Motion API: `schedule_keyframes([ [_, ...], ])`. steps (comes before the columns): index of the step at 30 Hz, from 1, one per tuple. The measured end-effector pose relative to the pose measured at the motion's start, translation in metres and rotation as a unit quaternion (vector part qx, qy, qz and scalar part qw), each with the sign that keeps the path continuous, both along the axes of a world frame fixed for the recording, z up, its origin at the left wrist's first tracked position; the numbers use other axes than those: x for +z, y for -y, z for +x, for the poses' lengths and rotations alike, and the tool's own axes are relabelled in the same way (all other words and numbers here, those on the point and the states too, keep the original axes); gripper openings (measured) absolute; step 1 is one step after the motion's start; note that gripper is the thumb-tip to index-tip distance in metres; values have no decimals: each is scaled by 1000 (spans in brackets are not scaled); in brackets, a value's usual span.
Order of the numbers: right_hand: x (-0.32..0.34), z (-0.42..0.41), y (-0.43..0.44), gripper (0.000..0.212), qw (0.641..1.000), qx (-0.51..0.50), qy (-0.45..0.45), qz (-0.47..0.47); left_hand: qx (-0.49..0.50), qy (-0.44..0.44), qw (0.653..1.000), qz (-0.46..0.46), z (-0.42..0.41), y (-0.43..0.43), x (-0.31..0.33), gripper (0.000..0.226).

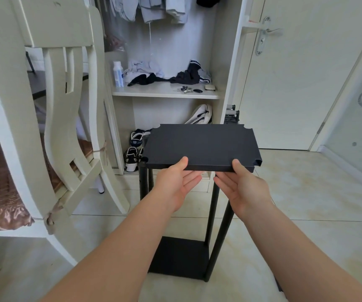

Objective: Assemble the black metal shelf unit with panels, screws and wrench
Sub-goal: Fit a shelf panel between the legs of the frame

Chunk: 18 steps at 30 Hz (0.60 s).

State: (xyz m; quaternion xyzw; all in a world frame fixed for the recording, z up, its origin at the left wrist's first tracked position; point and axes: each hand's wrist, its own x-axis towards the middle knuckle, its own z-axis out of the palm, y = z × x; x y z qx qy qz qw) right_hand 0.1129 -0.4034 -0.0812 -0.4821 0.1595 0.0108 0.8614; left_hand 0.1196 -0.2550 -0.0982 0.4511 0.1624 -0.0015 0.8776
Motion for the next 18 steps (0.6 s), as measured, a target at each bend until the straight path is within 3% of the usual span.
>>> schedule_keyframes([
  [8,-6,0,7,36,990,86,-32,-106,43,-27,999,11,-10,-19,2,7],
  [18,-8,-5,-2,33,992,105,-47,-57,64,-55,996,28,-18,-26,0,8],
])
